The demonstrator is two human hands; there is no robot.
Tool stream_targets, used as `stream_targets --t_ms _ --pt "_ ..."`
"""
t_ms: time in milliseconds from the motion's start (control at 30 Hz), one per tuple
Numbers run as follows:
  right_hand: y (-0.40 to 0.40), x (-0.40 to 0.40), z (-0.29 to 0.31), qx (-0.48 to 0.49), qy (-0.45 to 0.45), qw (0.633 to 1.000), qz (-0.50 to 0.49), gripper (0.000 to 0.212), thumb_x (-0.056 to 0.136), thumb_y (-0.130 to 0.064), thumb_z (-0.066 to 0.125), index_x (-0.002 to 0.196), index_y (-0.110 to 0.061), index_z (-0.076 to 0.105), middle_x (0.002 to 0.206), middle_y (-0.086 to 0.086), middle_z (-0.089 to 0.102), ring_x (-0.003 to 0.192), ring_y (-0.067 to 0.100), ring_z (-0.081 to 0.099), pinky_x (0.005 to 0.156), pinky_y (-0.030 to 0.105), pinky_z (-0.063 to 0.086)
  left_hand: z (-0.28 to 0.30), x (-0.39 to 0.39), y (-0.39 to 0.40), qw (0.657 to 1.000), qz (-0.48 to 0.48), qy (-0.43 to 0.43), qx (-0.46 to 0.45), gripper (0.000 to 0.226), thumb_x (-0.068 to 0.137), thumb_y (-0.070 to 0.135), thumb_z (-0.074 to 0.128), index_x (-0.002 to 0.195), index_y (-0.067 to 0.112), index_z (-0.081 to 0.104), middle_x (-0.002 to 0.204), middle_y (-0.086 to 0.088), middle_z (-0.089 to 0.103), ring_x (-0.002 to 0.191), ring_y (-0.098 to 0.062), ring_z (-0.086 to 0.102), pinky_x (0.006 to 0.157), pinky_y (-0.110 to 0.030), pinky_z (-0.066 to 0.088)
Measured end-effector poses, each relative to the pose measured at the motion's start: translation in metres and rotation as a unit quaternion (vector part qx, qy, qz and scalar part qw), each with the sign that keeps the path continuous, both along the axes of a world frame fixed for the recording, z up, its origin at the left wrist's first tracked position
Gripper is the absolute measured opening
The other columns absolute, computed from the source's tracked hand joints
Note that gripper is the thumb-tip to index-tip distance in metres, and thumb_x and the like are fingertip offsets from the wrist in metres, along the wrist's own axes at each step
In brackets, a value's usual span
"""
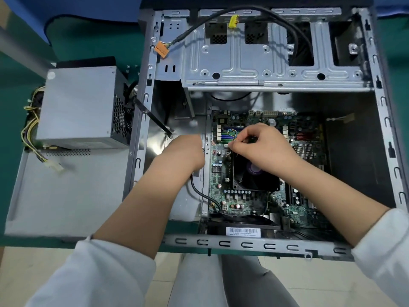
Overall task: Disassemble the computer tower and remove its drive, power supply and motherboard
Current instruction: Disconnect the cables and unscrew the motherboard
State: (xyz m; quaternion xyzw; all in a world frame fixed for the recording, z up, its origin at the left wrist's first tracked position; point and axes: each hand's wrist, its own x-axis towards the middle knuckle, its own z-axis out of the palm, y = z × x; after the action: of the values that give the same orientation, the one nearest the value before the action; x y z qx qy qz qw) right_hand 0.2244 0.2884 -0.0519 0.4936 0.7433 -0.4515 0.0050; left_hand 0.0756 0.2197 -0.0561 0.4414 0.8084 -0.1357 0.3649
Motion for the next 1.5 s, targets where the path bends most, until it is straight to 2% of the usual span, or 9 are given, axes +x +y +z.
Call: stream_targets --t_ms 133,333,400,567,767,933,1167,1333,1500 --pt "0.004 -0.001 -0.002 -0.001 -0.038 0.998 0.044 0.028 0.081 -0.043 0.061 0.109 -0.041 0.059 0.093 -0.015 0.062 0.096 0.025 0.057 0.094 0.045 0.044 -0.008 0.006 0.002 0.998 -0.008 -0.036 0.055 0.048 0.088 0.005 0.048 0.135 0.014 0.037 0.125 -0.014 0.051 0.105 -0.027 0.052 0.071 -0.031 0.039" --pt "0.009 0.004 -0.004 -0.030 0.074 0.996 -0.048 0.023 0.083 -0.008 0.056 0.073 -0.029 0.056 0.072 -0.009 0.057 0.059 0.011 0.047 0.062 0.024 0.042 -0.014 0.004 0.008 0.991 0.053 -0.053 0.107 0.038 0.092 0.014 0.044 0.130 0.018 0.047 0.138 -0.014 0.038 0.116 -0.030 0.049 0.095 -0.036 0.043" --pt "0.013 0.007 -0.003 -0.059 0.057 0.994 -0.071 0.024 0.084 -0.005 0.053 0.072 -0.026 0.059 0.063 -0.007 0.053 0.046 0.003 0.041 0.045 0.018 0.035 -0.017 0.003 0.010 0.987 0.066 -0.059 0.134 0.036 0.093 0.019 0.047 0.129 0.020 0.050 0.136 -0.013 0.043 0.114 -0.028 0.050 0.092 -0.031 0.042" --pt "0.017 0.011 -0.006 -0.128 0.032 0.985 -0.107 0.016 0.088 -0.013 0.052 0.077 -0.019 0.062 0.048 -0.015 0.052 0.049 0.007 0.042 0.046 0.021 0.034 -0.024 0.005 0.009 0.986 0.070 -0.076 0.134 0.026 0.093 0.019 0.050 0.119 0.020 0.053 0.119 -0.008 0.053 0.097 -0.023 0.052 0.076 -0.027 0.039" --pt "0.017 0.011 -0.005 -0.075 0.008 0.997 -0.032 0.011 0.092 -0.022 0.051 0.092 -0.020 0.062 0.069 -0.006 0.057 0.048 0.002 0.045 0.044 0.013 0.033 -0.023 0.006 0.007 0.985 0.063 -0.073 0.142 0.030 0.092 0.009 0.047 0.120 0.018 0.053 0.117 -0.010 0.054 0.095 -0.023 0.053 0.073 -0.027 0.039" --pt "0.010 0.021 0.014 0.141 -0.040 0.982 0.115 0.025 0.093 -0.017 0.047 0.114 -0.019 0.060 0.106 -0.001 0.058 0.106 0.017 0.048 0.089 0.026 0.037 -0.018 0.008 0.005 0.983 0.075 -0.078 0.146 0.037 0.090 0.003 0.044 0.122 0.017 0.056 0.119 -0.009 0.059 0.103 -0.025 0.057 0.086 -0.033 0.049" --pt "0.022 0.011 0.058 0.252 0.085 0.946 0.183 0.018 0.089 -0.010 0.056 0.104 -0.016 0.065 0.094 -0.006 0.056 0.090 0.006 0.045 0.078 0.007 0.028 -0.015 0.009 0.009 0.979 0.121 -0.061 0.152 0.029 0.088 0.004 0.051 0.111 0.018 0.062 0.116 -0.007 0.062 0.101 -0.026 0.058 0.075 -0.028 0.045" --pt "0.043 -0.003 0.069 0.364 0.064 0.916 0.158 0.024 0.090 -0.020 0.062 0.111 -0.010 0.060 0.106 0.005 0.054 0.105 0.024 0.041 0.089 0.021 0.027 -0.012 0.010 0.008 0.981 0.116 -0.060 0.144 0.026 0.088 0.002 0.049 0.110 0.011 0.060 0.112 -0.011 0.061 0.098 -0.029 0.058 0.082 -0.035 0.050" --pt "0.053 -0.022 0.063 0.313 0.018 0.935 0.169 0.020 0.092 -0.031 0.057 0.104 -0.015 0.059 0.100 -0.002 0.048 0.106 0.024 0.039 0.091 0.031 0.032 -0.010 0.010 0.008 0.978 0.136 -0.077 0.138 0.037 0.089 0.002 0.047 0.119 0.016 0.062 0.121 -0.010 0.059 0.105 -0.029 0.057 0.090 -0.036 0.050"
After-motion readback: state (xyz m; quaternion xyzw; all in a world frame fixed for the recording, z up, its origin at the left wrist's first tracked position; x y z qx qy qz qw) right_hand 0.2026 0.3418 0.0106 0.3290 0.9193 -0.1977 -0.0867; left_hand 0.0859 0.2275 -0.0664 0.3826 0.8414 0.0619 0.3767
